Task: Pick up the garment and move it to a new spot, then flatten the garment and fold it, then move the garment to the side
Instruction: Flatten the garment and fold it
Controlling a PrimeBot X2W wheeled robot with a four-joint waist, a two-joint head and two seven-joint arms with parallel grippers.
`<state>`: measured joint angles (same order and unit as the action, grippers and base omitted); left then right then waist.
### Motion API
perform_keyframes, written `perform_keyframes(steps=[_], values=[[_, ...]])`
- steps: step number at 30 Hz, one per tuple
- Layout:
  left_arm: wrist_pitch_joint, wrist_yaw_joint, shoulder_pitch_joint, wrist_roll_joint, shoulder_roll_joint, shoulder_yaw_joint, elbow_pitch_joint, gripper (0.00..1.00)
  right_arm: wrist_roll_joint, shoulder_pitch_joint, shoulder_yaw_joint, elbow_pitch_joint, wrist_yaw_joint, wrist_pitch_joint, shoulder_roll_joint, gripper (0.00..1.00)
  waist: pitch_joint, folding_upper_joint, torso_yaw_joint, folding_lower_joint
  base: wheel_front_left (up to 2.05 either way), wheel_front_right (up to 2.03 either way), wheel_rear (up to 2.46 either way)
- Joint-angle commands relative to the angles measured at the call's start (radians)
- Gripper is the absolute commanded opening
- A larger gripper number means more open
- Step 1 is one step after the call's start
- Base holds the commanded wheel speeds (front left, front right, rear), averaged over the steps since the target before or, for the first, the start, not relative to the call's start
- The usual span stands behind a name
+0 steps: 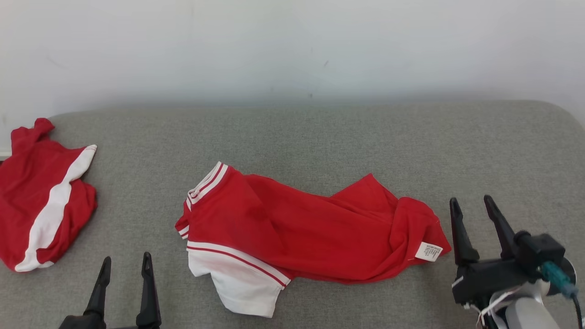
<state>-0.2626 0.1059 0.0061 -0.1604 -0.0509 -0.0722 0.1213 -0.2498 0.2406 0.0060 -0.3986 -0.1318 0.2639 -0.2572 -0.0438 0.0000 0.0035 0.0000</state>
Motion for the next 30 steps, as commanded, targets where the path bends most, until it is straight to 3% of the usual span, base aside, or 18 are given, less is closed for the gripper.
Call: perform_keyframes(steps=[1, 12, 30], values=[[-0.003, 0.003, 0.015, 0.01, 0.001, -0.006, -0.004, 1.0, 0.014, -0.043, -0.011, 0.04, 0.002, 0.0, 0.016, 1.0, 0.011, 0.0, -0.01, 0.0, 0.0, 0.0, 0.0], [-0.003, 0.008, 0.054, 0.035, 0.001, -0.031, -0.003, 1.0, 0.086, -0.273, -0.065, 0.262, 0.002, 0.001, 0.133, 1.0, 0.03, 0.0, -0.021, 0.0, 0.0, 0.0, 0.0], [-0.003, 0.025, -0.078, 0.011, -0.038, 0.026, 0.205, 1.0, 0.093, -0.24, -0.036, 0.259, 0.002, 0.001, 0.153, 1.0, -0.046, 0.0, -0.087, 0.0, 0.0, 0.0, 0.0]])
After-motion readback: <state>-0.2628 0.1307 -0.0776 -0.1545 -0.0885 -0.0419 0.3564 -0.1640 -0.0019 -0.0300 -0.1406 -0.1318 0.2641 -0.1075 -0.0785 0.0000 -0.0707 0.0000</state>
